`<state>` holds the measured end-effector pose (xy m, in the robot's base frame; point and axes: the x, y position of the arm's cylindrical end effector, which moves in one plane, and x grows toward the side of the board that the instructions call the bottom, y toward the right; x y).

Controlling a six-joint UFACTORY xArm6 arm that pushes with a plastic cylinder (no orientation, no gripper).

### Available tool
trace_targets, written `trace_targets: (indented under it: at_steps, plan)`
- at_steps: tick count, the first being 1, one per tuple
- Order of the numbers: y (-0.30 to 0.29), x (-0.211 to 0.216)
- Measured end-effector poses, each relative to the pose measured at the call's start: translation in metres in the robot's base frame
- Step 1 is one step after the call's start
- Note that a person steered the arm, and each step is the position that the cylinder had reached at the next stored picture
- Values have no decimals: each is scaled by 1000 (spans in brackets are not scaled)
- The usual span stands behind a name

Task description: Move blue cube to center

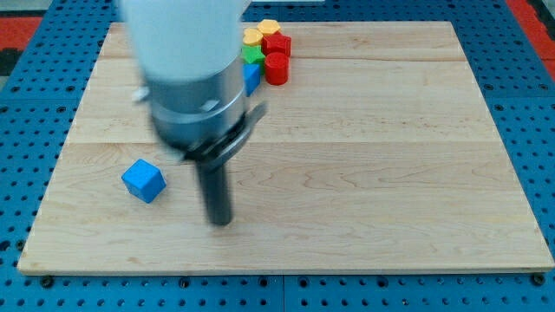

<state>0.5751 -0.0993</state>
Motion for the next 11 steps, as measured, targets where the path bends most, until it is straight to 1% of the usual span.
trace_targets:
  at_steps: [1,2,3,4,5,6,7,8,9,10,11]
  plan:
    - [-100,-26]
    - [-96,-70]
    - [-48,-73]
    - [-20,-64]
    - [-13,-95]
    - [22,-142]
    - [-7,-100]
    - [37,-122]
    - [69,-109]
    - [96,-146]
    - [106,-235]
